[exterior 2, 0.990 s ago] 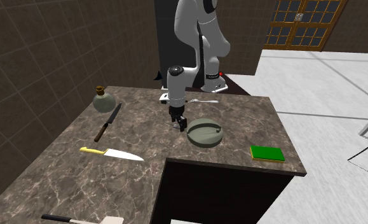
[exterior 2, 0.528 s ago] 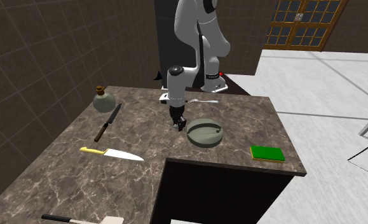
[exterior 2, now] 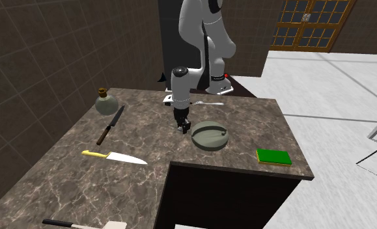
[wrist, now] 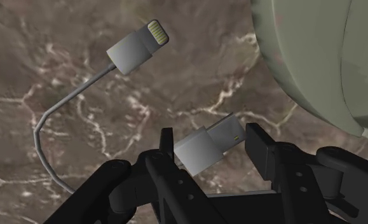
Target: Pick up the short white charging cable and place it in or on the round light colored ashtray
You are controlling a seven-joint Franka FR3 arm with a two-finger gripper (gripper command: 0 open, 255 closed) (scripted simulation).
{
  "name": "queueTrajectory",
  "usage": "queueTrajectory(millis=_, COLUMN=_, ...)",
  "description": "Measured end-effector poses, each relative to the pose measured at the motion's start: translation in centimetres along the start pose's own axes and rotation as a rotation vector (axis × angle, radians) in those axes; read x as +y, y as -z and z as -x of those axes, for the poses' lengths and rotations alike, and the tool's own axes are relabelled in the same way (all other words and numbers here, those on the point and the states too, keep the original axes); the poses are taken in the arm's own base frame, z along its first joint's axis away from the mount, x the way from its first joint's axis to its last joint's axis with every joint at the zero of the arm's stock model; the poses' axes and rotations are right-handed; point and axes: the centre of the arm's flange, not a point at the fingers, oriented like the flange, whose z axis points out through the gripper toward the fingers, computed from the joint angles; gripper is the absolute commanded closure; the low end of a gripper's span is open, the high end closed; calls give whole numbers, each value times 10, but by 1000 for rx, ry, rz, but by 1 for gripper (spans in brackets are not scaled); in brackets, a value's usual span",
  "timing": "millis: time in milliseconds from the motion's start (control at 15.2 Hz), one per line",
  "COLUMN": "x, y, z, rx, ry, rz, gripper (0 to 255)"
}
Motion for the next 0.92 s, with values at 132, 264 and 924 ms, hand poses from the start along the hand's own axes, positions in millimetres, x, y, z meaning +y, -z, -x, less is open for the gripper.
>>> queueTrajectory(millis=132, x=-1, y=9, z=1, rx=0, ry=0, rz=0, gripper=255)
queueTrajectory(millis=264, x=0, y=18, z=0, rx=0, ry=0, rz=0, gripper=255)
queueTrajectory(millis=924, x=1, y=71, z=0, rx=0, ry=0, rz=0, gripper=255)
